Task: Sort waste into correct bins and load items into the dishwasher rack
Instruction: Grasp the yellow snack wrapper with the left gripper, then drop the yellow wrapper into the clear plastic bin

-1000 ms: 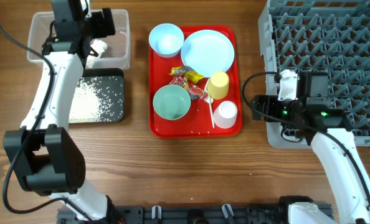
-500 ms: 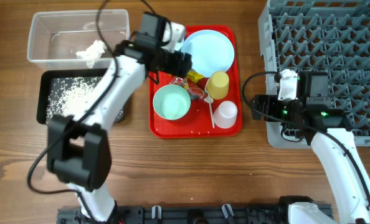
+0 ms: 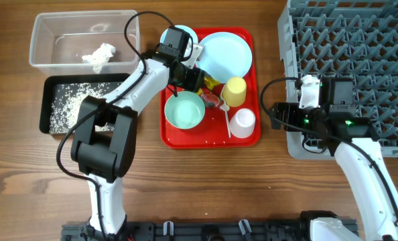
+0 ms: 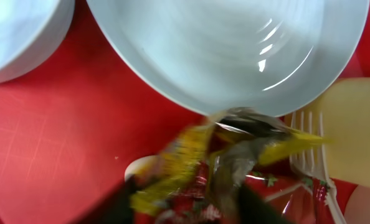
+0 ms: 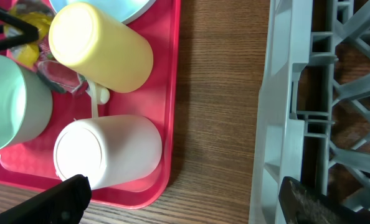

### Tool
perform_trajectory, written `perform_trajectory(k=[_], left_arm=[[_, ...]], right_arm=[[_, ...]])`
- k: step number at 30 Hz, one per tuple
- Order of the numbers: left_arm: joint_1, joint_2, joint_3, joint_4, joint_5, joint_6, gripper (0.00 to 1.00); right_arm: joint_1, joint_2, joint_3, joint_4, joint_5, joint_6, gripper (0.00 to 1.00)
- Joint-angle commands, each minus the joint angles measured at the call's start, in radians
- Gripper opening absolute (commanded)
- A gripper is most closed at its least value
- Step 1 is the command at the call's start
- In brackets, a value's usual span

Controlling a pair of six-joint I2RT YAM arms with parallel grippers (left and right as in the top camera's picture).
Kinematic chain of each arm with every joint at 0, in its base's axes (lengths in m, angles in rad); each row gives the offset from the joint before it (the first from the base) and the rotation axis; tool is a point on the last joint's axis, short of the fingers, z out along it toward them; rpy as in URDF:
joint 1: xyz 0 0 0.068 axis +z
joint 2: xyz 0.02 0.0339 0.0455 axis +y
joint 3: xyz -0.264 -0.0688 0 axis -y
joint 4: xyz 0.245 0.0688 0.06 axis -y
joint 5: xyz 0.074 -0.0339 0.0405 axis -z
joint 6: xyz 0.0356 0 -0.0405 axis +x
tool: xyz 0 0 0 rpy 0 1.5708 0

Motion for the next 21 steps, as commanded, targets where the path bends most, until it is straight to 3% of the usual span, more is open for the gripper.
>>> perform_trajectory(k=[1,2,4,9,21], left_arm=[[-0.001,0.009,0.014,0.008,0.015,0.012,0.19],[-0.001,0.009,0.014,0.008,0.015,0.012,0.11],[-0.001,0.008,0.014,0.014,0.015,0.012,0.04],[-0.001,-0.028,0.014,0.023,0.016,-0.002,0.04],[0.089,-0.326,0.014,0.021,-0.020,-0.076,0.04]], right_arm=[[0.000,0.010,0.014,0.002,-0.006,0.005,1.00],[0.000,0.010,0.014,0.001,-0.006,0.005,1.00],[0.000,0.010,0.014,0.002,-0.006,0.005,1.00],[0.000,0.010,0.014,0.001,-0.006,0.005,1.00],[0.000,0.010,0.014,0.002,-0.006,0.005,1.00]])
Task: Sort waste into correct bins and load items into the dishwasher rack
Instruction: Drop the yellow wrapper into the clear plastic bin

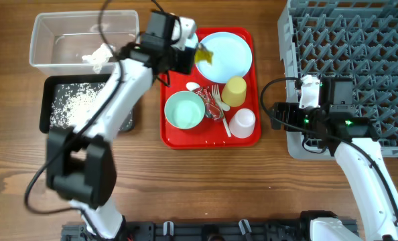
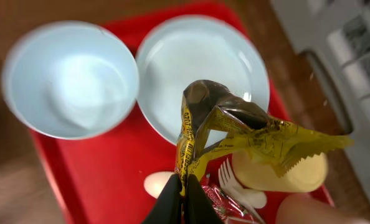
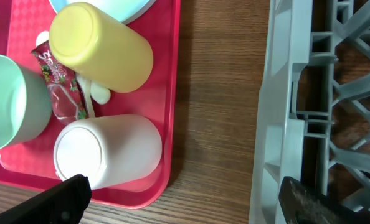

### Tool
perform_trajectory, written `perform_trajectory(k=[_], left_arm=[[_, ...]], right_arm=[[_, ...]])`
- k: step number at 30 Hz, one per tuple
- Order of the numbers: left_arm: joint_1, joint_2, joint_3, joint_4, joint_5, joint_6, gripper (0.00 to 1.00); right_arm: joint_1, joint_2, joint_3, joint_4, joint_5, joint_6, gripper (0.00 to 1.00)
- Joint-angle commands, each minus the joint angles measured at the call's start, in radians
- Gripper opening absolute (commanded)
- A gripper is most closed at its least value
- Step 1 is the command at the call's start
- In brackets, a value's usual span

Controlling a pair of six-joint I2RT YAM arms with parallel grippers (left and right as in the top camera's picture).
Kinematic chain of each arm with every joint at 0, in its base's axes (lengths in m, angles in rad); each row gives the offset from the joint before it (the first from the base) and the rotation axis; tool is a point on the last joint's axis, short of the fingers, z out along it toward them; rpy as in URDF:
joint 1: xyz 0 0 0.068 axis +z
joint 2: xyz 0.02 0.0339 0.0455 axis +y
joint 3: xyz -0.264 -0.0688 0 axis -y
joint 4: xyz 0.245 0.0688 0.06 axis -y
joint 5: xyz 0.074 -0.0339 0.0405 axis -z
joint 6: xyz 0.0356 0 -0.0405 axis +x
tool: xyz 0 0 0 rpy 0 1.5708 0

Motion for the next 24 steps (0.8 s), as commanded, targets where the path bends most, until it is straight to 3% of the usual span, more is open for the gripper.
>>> perform_trajectory(k=[1,9,15,16,17,18,24], left_arm=[[0.056,-0.092,0.014,0.002,-0.054,-0.016,0.04],[0.243,-0.075,0.014,0.081,-0.338,-0.008,0.04],[0.359,0.032,0.014,0.191,-0.336,-0.008,0.05],[0.368,0.049,0.014,0.206,-0.336,-0.008,0.18],[0.373,0.064,0.014,0.214,-0.336,-0.008,0.67],[0.372,0.074,0.014,0.215,-0.336,-0.008,1.00],[0.330,0.050,0.014,0.194,-0.315,-0.008,1.00]], right_arm=[[0.000,0.010,0.014,0.002,-0.006,0.005,1.00],[0.000,0.010,0.014,0.006,-0.006,0.008,1.00],[0.000,0.010,0.014,0.006,-0.006,0.008,1.00],[0.000,0.010,0.014,0.007,-0.006,0.008,1.00],[0.000,0.010,0.014,0.008,-0.006,0.008,1.00],[0.000,0.010,0.014,0.008,-0.006,0.008,1.00],[0.000,0.010,0.014,0.006,-0.006,0.008,1.00]])
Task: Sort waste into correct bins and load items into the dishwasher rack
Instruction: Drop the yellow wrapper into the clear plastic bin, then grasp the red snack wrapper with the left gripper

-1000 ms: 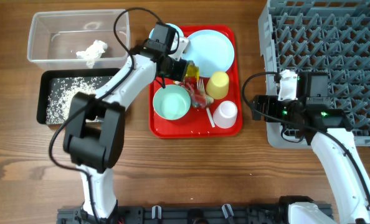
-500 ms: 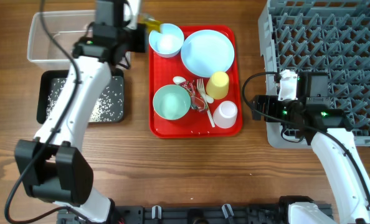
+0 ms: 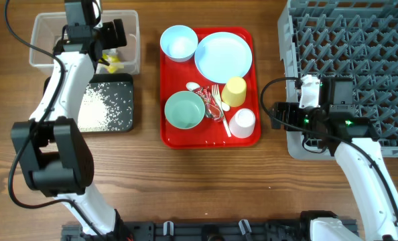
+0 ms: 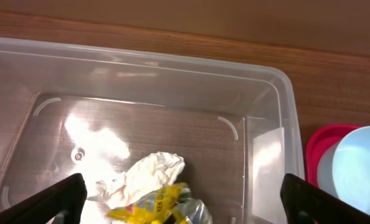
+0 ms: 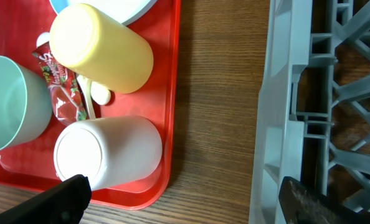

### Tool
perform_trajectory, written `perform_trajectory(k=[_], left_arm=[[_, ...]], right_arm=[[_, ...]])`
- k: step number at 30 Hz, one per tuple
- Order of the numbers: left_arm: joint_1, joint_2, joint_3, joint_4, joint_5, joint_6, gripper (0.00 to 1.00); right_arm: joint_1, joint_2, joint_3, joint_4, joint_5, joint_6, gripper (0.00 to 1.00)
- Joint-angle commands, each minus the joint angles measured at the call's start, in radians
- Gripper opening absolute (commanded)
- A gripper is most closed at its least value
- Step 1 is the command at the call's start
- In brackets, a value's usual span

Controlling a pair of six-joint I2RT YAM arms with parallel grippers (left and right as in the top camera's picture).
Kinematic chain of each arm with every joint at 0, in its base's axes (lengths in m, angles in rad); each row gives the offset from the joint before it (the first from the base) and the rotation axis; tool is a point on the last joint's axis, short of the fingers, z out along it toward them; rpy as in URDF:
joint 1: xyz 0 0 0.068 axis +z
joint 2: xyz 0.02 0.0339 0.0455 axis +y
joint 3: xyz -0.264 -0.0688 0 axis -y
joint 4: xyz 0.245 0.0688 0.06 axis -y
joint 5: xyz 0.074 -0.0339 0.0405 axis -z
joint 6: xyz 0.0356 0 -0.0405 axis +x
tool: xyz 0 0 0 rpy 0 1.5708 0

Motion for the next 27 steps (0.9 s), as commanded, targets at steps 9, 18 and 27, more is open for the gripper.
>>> perform_trajectory(k=[9,18,27], left_arm=[[-0.313,-0.072,0.014,-0.300,0.291,0.176,0.93],[-0.477,0.073,0.014,-0.295,0.249,0.294,0.88],[-0.489,0.216,0.014,-0.231,0.254,0.293,0.77]], right_arm=[[0.000,0.009,0.014,0.005,-0.006,0.007,1.00],[0.000,0.009,0.014,0.002,-0.006,0.008,1.00],[0.000,0.009,0.014,0.002,-0.010,0.008,1.00]])
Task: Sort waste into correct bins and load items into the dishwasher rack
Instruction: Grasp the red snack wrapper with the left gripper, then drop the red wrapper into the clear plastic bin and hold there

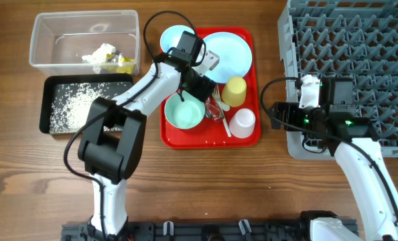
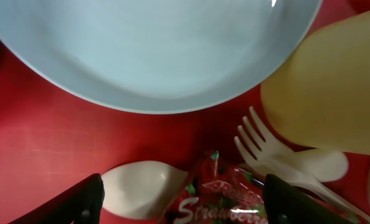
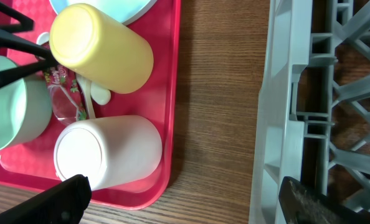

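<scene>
My left gripper (image 2: 186, 204) hangs open low over the red tray (image 1: 172, 137), its fingers either side of a red strawberry wrapper (image 2: 217, 198). A white spoon (image 2: 141, 190) and a white fork (image 2: 266, 155) lie by the wrapper. Around them on the tray are a green bowl (image 1: 184, 112), a blue bowl (image 1: 175, 40), a pale blue plate (image 1: 229, 53), a yellow cup (image 1: 234, 92) and a white cup (image 1: 242, 122). A yellow wrapper (image 1: 122, 63) lies in the clear bin (image 1: 45, 30). My right gripper (image 3: 182, 199) is open over the table between the tray and the grey dishwasher rack (image 1: 346, 67).
A black tray (image 1: 51, 87) holding white grains sits in front of the clear bin at the left. A crumpled white tissue (image 1: 98, 55) lies in the clear bin. The left arm reaches across the tray's left half.
My left gripper has gone from above the clear bin to the red tray, where it is open around the red strawberry wrapper. The right arm has not moved.
My left gripper was shut on the yellow wrapper down on the tray, then held it above the tray. Later it stood open over the clear bin with that wrapper lying inside. Now it is back at the tray, over the red wrapper.
</scene>
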### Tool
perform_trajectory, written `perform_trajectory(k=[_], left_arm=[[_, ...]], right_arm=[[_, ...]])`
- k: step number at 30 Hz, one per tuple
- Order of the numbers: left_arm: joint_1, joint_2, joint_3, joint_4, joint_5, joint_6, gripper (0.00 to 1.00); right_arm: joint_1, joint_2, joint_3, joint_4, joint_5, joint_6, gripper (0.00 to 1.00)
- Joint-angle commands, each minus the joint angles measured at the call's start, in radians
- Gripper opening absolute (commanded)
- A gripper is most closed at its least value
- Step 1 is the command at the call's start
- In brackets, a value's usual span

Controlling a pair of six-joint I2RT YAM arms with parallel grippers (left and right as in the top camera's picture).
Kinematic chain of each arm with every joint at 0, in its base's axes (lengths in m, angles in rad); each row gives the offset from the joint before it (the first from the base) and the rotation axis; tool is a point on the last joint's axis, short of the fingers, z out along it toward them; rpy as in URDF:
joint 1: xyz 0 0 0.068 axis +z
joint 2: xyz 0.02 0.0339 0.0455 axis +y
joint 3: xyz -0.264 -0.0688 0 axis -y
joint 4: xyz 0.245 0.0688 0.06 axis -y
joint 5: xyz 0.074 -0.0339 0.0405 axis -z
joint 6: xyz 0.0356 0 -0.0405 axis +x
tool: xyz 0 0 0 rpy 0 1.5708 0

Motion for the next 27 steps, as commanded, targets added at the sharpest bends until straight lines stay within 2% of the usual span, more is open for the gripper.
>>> perform_trajectory(k=[1,2,4,6,9,11,13,15,22,27], left_arm=[[-0.006,0.032,0.010,0.016,0.002,0.018,0.75],[-0.006,0.037,0.010,0.018,0.002,0.018,0.69],[-0.006,0.049,0.010,0.016,0.009,0.013,0.50],[-0.006,0.063,0.010,0.010,0.033,0.014,0.38],[-0.006,0.067,0.010,0.008,0.032,0.014,0.27],[-0.006,0.067,0.010,0.020,0.032,0.014,0.24],[-0.006,0.067,0.010,0.029,0.032,0.013,0.17],[-0.006,0.066,0.010,0.038,0.032,0.010,0.05],[-0.001,0.014,0.013,0.048,0.032,-0.085,0.04],[0.001,-0.090,0.014,0.048,0.032,-0.095,0.04]], right_arm=[[0.000,0.010,0.014,0.003,-0.010,0.008,1.00],[0.000,0.010,0.014,0.003,-0.010,0.008,1.00],[0.000,0.010,0.014,0.002,-0.010,0.008,1.00],[0.000,0.010,0.014,0.002,-0.010,0.008,1.00],[0.000,0.010,0.014,0.003,-0.010,0.008,1.00],[0.000,0.010,0.014,0.003,-0.010,0.008,1.00],[0.000,0.010,0.014,0.003,-0.010,0.008,1.00],[0.000,0.010,0.014,0.003,-0.010,0.008,1.00],[0.000,0.010,0.014,0.003,-0.010,0.008,1.00],[0.000,0.010,0.014,0.003,-0.010,0.008,1.00]])
